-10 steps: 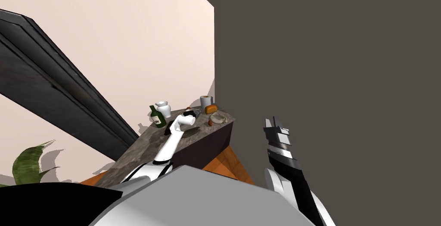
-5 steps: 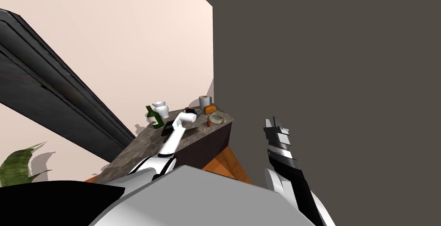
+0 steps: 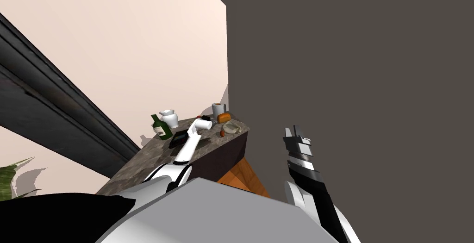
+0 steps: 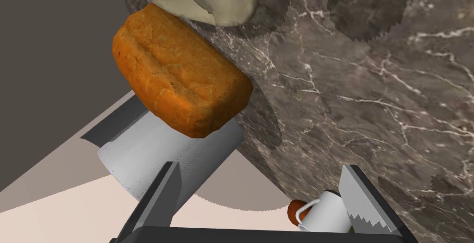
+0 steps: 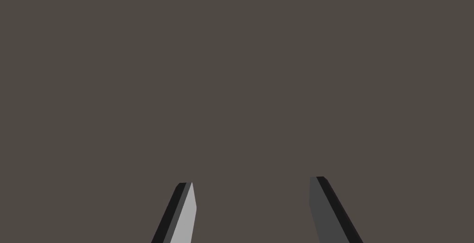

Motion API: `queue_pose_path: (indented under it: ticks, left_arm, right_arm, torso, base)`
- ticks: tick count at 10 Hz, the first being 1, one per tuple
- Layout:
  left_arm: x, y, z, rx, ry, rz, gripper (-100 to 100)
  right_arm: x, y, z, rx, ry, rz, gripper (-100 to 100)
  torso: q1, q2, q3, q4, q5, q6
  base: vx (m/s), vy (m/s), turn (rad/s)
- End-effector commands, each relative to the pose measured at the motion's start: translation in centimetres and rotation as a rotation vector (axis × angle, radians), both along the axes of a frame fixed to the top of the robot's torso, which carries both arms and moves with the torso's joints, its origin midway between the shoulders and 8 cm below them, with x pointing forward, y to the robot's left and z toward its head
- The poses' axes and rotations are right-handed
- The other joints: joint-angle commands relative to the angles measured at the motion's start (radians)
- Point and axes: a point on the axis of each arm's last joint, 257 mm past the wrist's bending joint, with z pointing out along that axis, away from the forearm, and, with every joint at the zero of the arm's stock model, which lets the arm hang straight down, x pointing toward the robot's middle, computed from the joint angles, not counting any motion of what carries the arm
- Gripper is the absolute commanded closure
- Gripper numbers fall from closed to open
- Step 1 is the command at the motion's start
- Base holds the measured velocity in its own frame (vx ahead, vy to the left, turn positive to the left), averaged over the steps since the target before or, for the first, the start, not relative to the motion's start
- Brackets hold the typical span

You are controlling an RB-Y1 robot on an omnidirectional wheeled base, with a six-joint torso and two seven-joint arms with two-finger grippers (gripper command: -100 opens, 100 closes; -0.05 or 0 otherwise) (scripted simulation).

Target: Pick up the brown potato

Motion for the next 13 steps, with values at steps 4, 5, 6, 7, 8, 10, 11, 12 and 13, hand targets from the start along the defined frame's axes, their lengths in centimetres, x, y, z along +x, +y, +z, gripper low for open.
queue_pose_path:
  ticks: [4, 5, 6, 7, 8, 10, 11, 12, 13]
  left_arm:
    - [-1.1, -0.3, -2.2, 0.001, 0.127, -0.006, -100]
    - [-1.6, -0.5, -3.2, 0.001, 0.178, -0.010, -100]
    - [-2.0, -0.7, -4.2, 0.002, 0.220, -0.014, -100]
    - [-2.3, -0.7, -4.4, 0.000, 0.233, -0.013, -100]
    - [-3.0, -0.9, -5.6, -0.001, 0.285, -0.016, -100]
    - [-4.6, -1.3, -8.1, -0.006, 0.383, -0.020, -100]
    - [-5.5, -1.5, -9.3, -0.011, 0.428, -0.021, -100]
    - [-6.4, -1.8, -10.6, -0.017, 0.468, -0.022, -100]
    - [-5.9, -1.5, -9.9, -0.013, 0.439, -0.021, -100]
  right_arm:
    - [0.0, 0.0, 0.0, 0.000, 0.000, 0.000, 0]
    - [0.0, 0.0, 0.0, 0.000, 0.000, 0.000, 0]
    - [0.0, 0.0, 0.0, 0.000, 0.000, 0.000, 0]
    - [0.0, 0.0, 0.0, 0.000, 0.000, 0.000, 0]
    - [0.0, 0.0, 0.0, 0.000, 0.000, 0.000, 0]
    - [0.0, 0.0, 0.0, 0.000, 0.000, 0.000, 0]
    - [0.0, 0.0, 0.0, 0.000, 0.000, 0.000, 0]
    - [0.0, 0.0, 0.0, 0.000, 0.000, 0.000, 0]
    - [0.0, 0.0, 0.0, 0.000, 0.000, 0.000, 0]
  torso:
    - [0.000, 0.000, 0.000, 0.000, 0.000, 0.000]
    - [0.000, 0.000, 0.000, 0.000, 0.000, 0.000]
    - [0.000, 0.000, 0.000, 0.000, 0.000, 0.000]
    - [-0.001, -0.001, -0.001, 0.000, 0.000, 0.000]
    - [0.000, -0.001, 0.000, 0.000, 0.000, 0.000]
    - [0.000, -0.001, 0.000, 0.000, 0.000, 0.000]
    - [0.000, -0.001, -0.001, 0.000, 0.000, 0.000]
    - [0.000, -0.001, -0.001, 0.000, 0.000, 0.000]
    - [0.000, -0.001, -0.001, 0.000, 0.000, 0.000]
  base:
    - [0.024, -0.026, -0.045]
    - [0.028, -0.019, -0.059]
    - [0.041, -0.033, -0.104]
    - [0.032, -0.023, -0.045]
    - [0.028, -0.019, -0.070]
    - [0.037, -0.023, -0.108]
    - [0.041, -0.028, -0.070]
    - [0.041, -0.024, -0.068]
    - [0.017, -0.009, -0.010]
